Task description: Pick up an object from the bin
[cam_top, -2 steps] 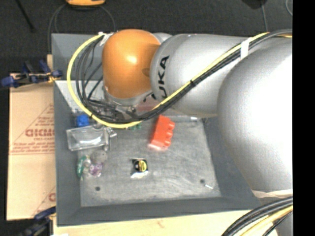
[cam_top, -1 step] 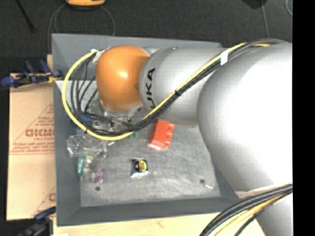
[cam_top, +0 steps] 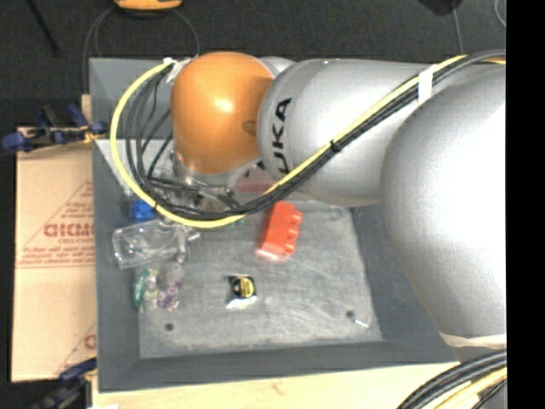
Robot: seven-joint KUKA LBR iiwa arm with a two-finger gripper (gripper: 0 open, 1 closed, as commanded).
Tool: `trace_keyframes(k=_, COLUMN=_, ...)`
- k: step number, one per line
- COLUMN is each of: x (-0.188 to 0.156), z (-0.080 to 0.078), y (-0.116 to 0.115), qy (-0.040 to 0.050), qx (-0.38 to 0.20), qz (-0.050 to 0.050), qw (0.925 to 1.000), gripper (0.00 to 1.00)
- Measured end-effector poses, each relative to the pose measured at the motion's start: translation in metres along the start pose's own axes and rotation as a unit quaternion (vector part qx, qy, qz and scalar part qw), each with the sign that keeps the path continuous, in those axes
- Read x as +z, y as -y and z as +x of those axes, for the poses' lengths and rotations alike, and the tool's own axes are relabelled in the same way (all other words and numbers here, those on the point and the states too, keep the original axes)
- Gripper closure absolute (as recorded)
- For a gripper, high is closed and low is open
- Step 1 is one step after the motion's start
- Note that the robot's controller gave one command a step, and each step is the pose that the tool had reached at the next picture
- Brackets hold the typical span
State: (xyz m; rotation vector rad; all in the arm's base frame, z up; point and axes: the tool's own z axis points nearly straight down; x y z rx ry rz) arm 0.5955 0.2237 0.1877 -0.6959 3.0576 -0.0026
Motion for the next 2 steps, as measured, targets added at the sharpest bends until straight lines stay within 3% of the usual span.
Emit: trace_keyframes(k=2, x=-0.014, z=-0.002, y=-0.006, qy=-0.0011, qx=-0.011, qz=-0.001, qw=0.9999, gripper=1.0)
